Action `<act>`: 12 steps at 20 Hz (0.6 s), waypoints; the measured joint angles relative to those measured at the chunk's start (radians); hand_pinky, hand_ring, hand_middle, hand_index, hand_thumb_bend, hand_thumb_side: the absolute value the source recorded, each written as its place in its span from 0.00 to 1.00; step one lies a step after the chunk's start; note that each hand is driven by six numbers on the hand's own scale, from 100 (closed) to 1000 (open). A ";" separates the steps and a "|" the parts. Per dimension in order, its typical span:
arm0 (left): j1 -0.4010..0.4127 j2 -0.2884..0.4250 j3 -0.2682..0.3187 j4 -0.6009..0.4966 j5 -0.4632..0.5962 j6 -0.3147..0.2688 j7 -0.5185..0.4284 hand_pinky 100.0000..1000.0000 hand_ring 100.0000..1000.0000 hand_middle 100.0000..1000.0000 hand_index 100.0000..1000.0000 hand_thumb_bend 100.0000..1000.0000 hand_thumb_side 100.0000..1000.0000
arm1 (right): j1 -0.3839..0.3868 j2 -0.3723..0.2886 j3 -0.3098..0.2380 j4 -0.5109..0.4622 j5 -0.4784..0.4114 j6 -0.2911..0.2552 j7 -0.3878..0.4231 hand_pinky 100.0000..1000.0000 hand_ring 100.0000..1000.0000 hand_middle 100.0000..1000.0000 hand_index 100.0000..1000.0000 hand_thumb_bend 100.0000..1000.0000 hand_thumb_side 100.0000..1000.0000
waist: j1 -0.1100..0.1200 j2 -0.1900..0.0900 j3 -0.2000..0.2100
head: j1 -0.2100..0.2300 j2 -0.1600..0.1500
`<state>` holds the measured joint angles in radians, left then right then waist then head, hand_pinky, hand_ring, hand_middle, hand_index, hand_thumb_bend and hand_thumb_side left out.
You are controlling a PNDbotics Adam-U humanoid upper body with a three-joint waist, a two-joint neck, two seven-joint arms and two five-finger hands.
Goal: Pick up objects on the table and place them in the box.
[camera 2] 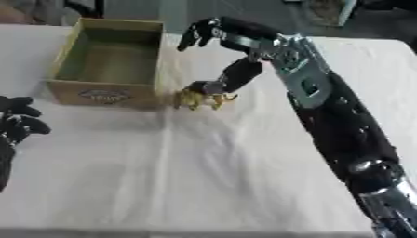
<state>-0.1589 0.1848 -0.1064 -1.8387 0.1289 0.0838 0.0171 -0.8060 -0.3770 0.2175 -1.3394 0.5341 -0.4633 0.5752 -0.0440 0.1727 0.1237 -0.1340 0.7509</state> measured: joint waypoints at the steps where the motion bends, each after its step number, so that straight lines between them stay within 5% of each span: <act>1: 0.000 0.000 0.000 0.000 0.000 0.000 0.000 0.53 0.46 0.48 0.67 0.00 0.69 | -0.005 0.007 0.000 0.017 0.024 -0.005 -0.008 0.76 0.82 0.78 0.80 0.38 0.37 | 0.000 0.000 0.000 | 0.000 0.000; 12: 0.000 0.000 0.000 0.000 0.003 0.002 -0.002 0.53 0.46 0.48 0.67 0.00 0.69 | -0.058 0.081 -0.013 0.244 0.234 -0.018 -0.136 0.75 0.79 0.74 0.78 0.38 0.42 | 0.011 -0.006 0.005 | -0.001 0.000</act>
<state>-0.1586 0.1848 -0.1069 -1.8388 0.1316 0.0854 0.0150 -0.8642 -0.2963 0.2044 -1.0956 0.7680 -0.4809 0.4390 -0.0327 0.1664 0.1285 -0.1350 0.7509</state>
